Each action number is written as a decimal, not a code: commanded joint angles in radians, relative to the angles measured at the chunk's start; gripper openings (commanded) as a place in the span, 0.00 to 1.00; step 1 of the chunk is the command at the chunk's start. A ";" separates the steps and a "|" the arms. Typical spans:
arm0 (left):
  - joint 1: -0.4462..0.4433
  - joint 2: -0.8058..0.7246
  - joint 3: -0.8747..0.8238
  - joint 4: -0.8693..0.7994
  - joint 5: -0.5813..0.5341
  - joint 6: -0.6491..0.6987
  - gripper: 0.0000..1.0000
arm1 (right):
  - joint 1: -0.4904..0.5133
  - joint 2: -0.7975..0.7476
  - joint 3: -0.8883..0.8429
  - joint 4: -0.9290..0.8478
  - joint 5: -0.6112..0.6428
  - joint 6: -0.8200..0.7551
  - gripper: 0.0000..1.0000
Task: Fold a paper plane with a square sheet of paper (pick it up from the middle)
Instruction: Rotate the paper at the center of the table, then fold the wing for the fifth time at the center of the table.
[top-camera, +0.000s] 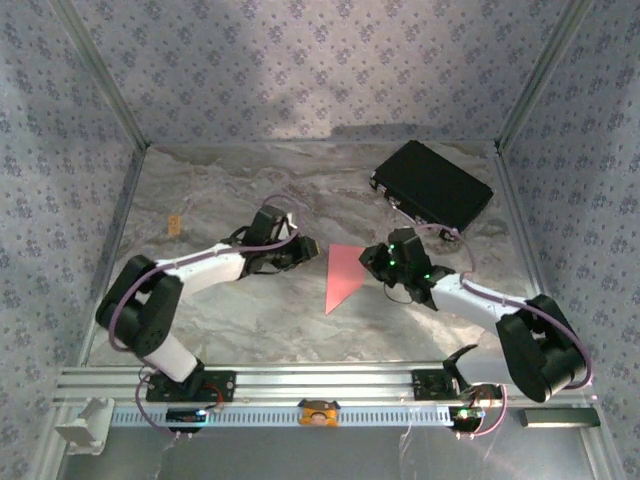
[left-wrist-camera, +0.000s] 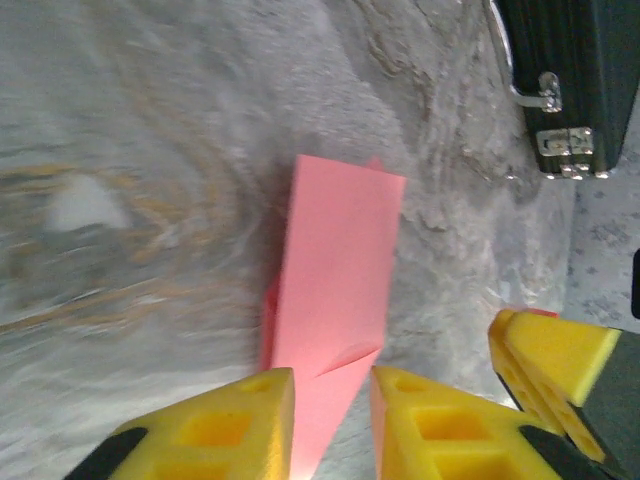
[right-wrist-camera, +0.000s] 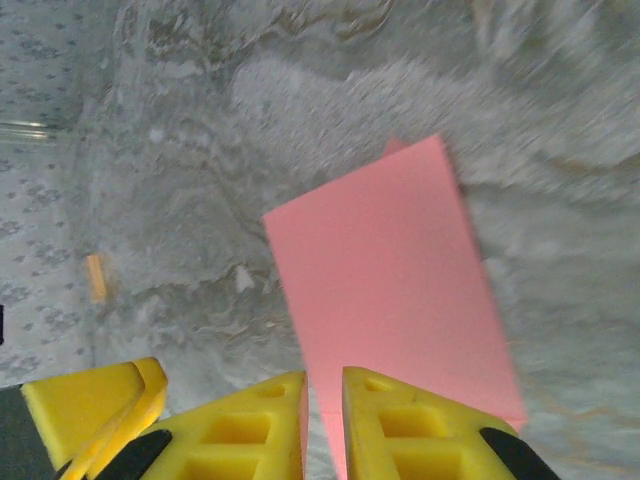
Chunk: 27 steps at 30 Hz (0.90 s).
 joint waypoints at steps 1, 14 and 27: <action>-0.020 0.077 0.082 0.052 0.084 -0.003 0.19 | -0.068 0.010 -0.013 -0.098 -0.102 -0.127 0.19; -0.041 0.305 0.247 0.008 0.111 -0.046 0.11 | -0.118 0.105 -0.032 -0.002 -0.319 -0.171 0.23; -0.035 0.384 0.180 -0.039 0.061 -0.016 0.09 | -0.111 0.135 -0.034 0.011 -0.358 -0.206 0.29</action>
